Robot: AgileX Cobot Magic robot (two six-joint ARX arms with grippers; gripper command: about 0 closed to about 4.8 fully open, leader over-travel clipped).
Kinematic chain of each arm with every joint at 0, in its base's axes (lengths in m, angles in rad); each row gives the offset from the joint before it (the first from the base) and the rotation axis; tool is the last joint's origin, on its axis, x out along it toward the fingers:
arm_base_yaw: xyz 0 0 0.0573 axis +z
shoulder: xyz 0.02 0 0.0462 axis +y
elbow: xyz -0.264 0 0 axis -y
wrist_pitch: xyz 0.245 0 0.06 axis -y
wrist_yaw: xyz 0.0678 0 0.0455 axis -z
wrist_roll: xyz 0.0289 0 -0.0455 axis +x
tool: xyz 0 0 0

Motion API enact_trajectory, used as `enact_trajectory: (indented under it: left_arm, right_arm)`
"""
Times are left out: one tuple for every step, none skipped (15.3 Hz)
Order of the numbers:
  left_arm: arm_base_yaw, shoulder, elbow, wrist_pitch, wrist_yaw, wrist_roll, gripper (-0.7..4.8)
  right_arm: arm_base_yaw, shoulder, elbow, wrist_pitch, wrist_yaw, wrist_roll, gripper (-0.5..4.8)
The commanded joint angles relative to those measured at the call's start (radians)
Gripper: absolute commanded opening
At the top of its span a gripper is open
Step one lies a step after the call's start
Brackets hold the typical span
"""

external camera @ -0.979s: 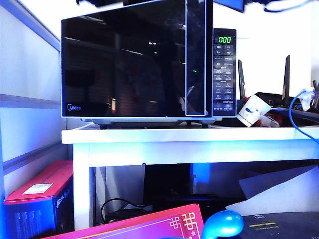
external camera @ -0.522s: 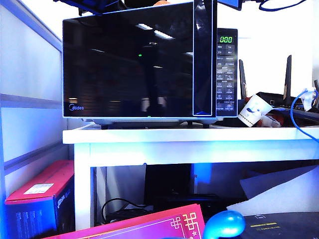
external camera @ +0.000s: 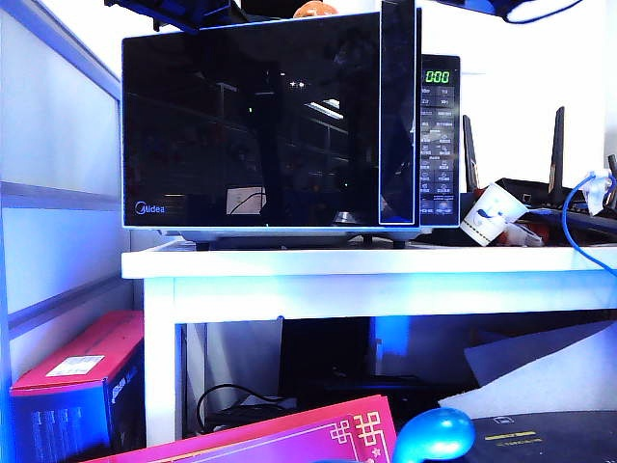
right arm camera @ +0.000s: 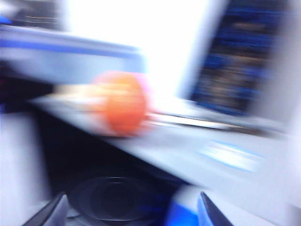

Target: Open the microwave door, place the orange inside the microwave, then close the microwave door.

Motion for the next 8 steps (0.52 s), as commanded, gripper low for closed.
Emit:
enact_trajectory:
  left_arm:
    - [-0.003, 0.006, -0.001, -0.045, -0.002, 0.001, -0.05]
    - [-0.006, 0.006, -0.001, -0.05, -0.002, 0.001, -0.05]
    - [-0.007, 0.006, -0.001, -0.051, -0.002, 0.001, -0.05]
    - [-0.007, 0.006, -0.001, -0.051, -0.001, 0.001, -0.05]
    - [-0.007, 0.006, -0.001, -0.051, 0.0, 0.001, -0.05]
    - [-0.007, 0.006, -0.001, -0.051, 0.0, 0.001, -0.05]
    - [-0.007, 0.006, -0.001, -0.051, 0.0, 0.0, -0.05]
    - [-0.007, 0.006, -0.001, -0.05, 0.001, 0.0, -0.05]
  right_arm:
    - [0.002, 0.027, 0.002, 0.001, 0.139, -0.036, 3.59]
    - [0.002, 0.039, 0.002, -0.002, 0.139, -0.037, 3.58]
    - [0.002, 0.06, 0.002, -0.021, 0.138, -0.037, 3.59]
    - [0.003, 0.074, 0.002, -0.043, 0.134, -0.036, 3.59]
    - [0.008, 0.087, 0.002, -0.07, 0.121, -0.037, 3.59]
    - [0.008, 0.093, 0.002, -0.076, 0.079, -0.037, 3.58]
    - [0.008, 0.096, 0.002, -0.076, 0.021, -0.037, 3.57]
    - [0.008, 0.097, 0.002, -0.076, -0.026, -0.037, 3.54]
